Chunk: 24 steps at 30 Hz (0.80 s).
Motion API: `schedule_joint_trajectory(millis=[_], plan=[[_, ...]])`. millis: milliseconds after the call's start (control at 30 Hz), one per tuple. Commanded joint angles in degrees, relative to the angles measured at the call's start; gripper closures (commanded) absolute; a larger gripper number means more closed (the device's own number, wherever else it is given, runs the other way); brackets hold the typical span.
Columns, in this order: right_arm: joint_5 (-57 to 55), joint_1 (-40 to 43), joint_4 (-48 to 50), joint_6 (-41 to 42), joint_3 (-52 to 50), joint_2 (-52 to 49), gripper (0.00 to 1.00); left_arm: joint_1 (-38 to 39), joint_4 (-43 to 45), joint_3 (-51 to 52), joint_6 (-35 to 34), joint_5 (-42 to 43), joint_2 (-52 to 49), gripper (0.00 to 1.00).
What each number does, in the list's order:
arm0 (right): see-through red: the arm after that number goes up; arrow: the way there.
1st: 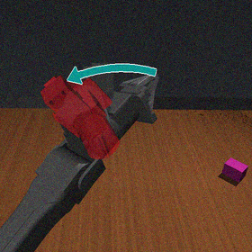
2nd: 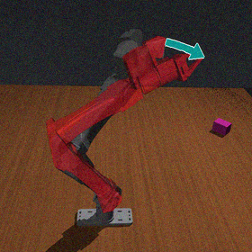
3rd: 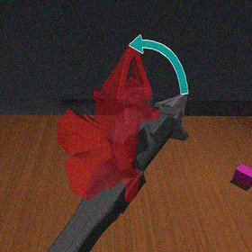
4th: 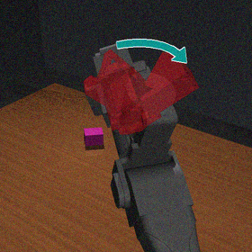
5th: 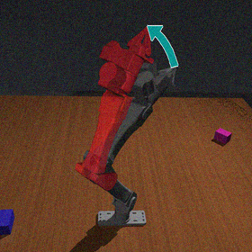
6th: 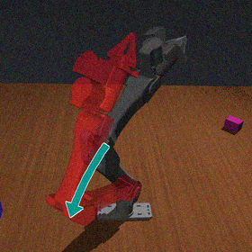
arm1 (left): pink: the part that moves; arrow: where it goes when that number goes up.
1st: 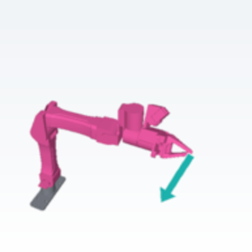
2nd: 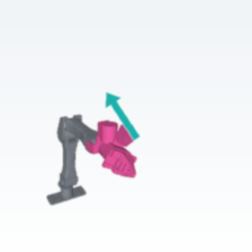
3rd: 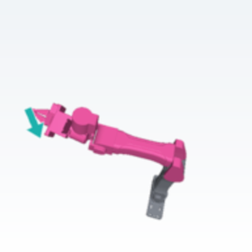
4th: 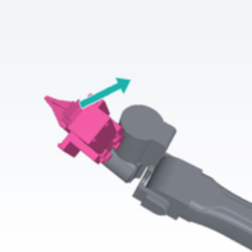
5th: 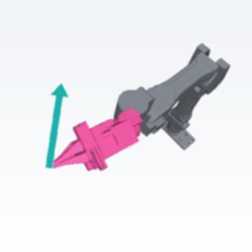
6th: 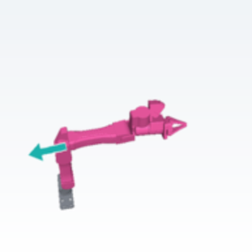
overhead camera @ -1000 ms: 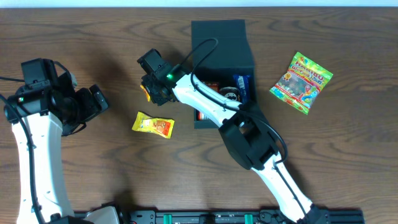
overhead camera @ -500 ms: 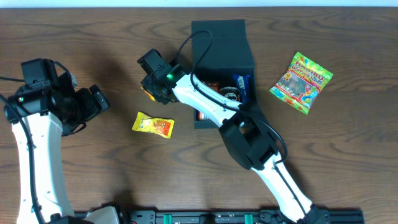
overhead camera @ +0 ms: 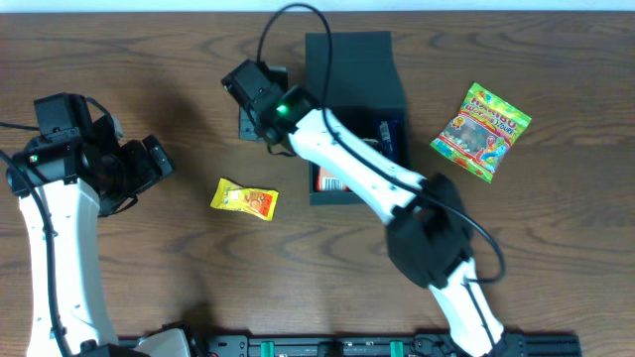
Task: Pack container
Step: 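Grasp the yellow Le-mond packet with the right gripper and lift, then lower the Le-mond packet into the box between the items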
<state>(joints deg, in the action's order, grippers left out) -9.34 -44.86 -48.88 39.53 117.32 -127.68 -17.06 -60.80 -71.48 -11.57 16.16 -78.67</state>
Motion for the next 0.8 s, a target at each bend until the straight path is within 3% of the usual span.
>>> schedule_joint_trajectory(millis=[0, 267, 433, 767], plan=[[-4.63, 0.85, -2.49, -15.52, 0.98, 3.26, 0.78, -0.26, -0.02, 0.26, 0.42, -0.04, -0.28, 0.05], [-12.66, 3.58, -11.96, -33.22, 0.98, 3.93, 0.77, -0.26, -0.02, 0.26, 0.42, -0.07, -0.31, 0.05], [-17.55, 5.55, -16.02, -39.39, 0.98, 3.93, 0.75, -0.26, -0.02, 0.26, 0.42, -0.04, -0.31, 0.05], [-16.79, 10.95, -21.77, -45.88, 0.96, 3.41, 0.87, -0.26, -0.02, 0.26, 0.42, -0.07, -0.28, 0.05]])
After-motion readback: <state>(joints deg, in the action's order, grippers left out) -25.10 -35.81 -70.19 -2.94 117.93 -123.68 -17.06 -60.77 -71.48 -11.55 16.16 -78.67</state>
